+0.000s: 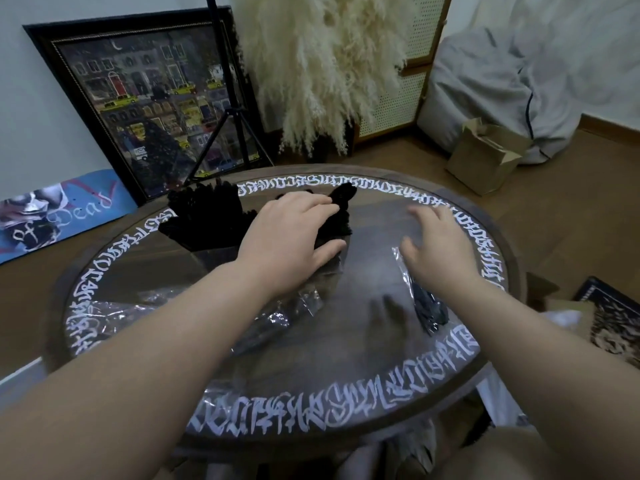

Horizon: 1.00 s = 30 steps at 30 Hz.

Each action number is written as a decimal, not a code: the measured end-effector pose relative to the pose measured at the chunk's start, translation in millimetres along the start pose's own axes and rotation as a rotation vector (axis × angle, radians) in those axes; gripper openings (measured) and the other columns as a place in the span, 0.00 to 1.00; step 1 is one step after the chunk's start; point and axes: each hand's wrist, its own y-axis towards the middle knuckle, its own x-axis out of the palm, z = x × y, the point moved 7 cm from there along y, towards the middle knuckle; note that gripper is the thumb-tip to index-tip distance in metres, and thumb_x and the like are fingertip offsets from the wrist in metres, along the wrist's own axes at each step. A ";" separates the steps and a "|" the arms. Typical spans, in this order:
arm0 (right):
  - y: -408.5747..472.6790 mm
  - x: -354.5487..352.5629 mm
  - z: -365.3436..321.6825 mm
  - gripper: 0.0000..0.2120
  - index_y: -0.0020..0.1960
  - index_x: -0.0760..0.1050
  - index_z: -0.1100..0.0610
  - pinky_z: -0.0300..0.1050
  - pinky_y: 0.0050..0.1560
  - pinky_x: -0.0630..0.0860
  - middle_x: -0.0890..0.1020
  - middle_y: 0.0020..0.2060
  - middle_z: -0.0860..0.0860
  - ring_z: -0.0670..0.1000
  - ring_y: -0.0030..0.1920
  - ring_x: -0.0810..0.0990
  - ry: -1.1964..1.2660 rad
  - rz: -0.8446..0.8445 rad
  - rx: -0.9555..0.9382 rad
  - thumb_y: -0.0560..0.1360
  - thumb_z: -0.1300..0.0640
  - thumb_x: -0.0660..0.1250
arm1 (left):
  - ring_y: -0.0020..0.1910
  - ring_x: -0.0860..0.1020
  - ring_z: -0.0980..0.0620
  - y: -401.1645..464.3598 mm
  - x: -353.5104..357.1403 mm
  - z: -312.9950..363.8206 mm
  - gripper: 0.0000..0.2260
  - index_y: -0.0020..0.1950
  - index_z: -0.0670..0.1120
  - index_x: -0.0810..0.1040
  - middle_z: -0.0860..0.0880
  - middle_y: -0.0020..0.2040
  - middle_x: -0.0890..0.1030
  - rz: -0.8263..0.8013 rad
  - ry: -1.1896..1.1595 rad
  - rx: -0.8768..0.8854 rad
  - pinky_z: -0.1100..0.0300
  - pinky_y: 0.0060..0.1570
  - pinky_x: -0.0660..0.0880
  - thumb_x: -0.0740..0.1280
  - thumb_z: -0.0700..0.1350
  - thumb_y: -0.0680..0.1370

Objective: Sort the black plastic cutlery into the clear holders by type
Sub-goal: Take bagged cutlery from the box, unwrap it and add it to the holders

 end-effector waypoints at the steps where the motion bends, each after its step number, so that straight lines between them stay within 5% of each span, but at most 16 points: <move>1: -8.8 8.7 16.7 0.23 0.68 0.69 0.56 0.48 0.53 0.70 0.72 0.61 0.57 0.59 0.58 0.74 -0.067 -0.095 0.096 0.75 0.51 0.65 | 0.63 0.74 0.45 -6.3 3.9 7.3 0.22 0.64 0.46 0.77 0.48 0.63 0.78 0.013 -0.003 0.027 0.48 0.60 0.73 0.69 0.56 0.74; 5: -43.7 39.1 61.8 0.24 0.54 0.73 0.58 0.45 0.41 0.70 0.79 0.46 0.56 0.57 0.45 0.76 -0.204 -0.422 0.329 0.69 0.39 0.70 | 0.57 0.78 0.44 -26.6 25.3 31.2 0.20 0.59 0.46 0.80 0.48 0.58 0.81 -0.009 0.000 0.058 0.49 0.53 0.76 0.72 0.55 0.71; 8: -52.6 41.6 69.6 0.17 0.47 0.76 0.58 0.44 0.39 0.70 0.78 0.39 0.54 0.57 0.44 0.79 -0.205 -0.463 0.337 0.69 0.46 0.72 | 0.61 0.75 0.46 -36.9 39.6 44.6 0.20 0.62 0.47 0.78 0.51 0.61 0.79 -0.084 -0.007 0.047 0.51 0.56 0.74 0.70 0.56 0.74; 12: -55.1 27.9 56.0 0.08 0.50 0.81 0.55 0.46 0.44 0.78 0.82 0.42 0.55 0.57 0.45 0.80 -0.203 -0.493 0.217 0.72 0.55 0.68 | 0.68 0.68 0.50 -46.9 51.4 56.8 0.22 0.69 0.51 0.73 0.53 0.68 0.73 -0.196 -0.002 0.037 0.52 0.64 0.68 0.65 0.57 0.77; 18: -59.3 -4.7 -15.1 0.09 0.53 0.82 0.52 0.44 0.49 0.70 0.82 0.47 0.50 0.54 0.51 0.75 -0.120 -0.313 -0.262 0.76 0.55 0.65 | 0.71 0.63 0.51 -56.5 47.1 58.2 0.26 0.72 0.53 0.67 0.54 0.72 0.68 -0.229 0.046 -0.013 0.50 0.66 0.64 0.61 0.61 0.77; 24: -75.2 1.1 -75.2 0.07 0.49 0.82 0.54 0.47 0.50 0.73 0.77 0.43 0.49 0.52 0.53 0.70 0.076 -0.143 -0.496 0.72 0.55 0.71 | 0.55 0.76 0.48 -83.8 31.6 30.2 0.20 0.71 0.55 0.68 0.52 0.53 0.75 -0.306 -0.027 -0.177 0.52 0.53 0.70 0.51 0.57 0.82; 27: -80.9 15.7 -80.4 0.17 0.56 0.80 0.52 0.39 0.58 0.66 0.76 0.53 0.47 0.47 0.59 0.68 0.230 -0.214 -0.410 0.71 0.44 0.71 | 0.53 0.75 0.47 -101.8 24.4 8.6 0.21 0.72 0.53 0.67 0.51 0.52 0.72 -0.291 0.055 -0.208 0.53 0.50 0.70 0.53 0.57 0.81; 30: -74.7 34.2 -66.0 0.22 0.66 0.73 0.53 0.42 0.64 0.66 0.74 0.63 0.49 0.48 0.64 0.71 0.434 -0.255 -0.128 0.75 0.47 0.67 | 0.56 0.73 0.47 -119.7 22.5 -16.4 0.25 0.75 0.50 0.64 0.49 0.57 0.72 -0.274 0.103 -0.269 0.51 0.55 0.70 0.53 0.60 0.80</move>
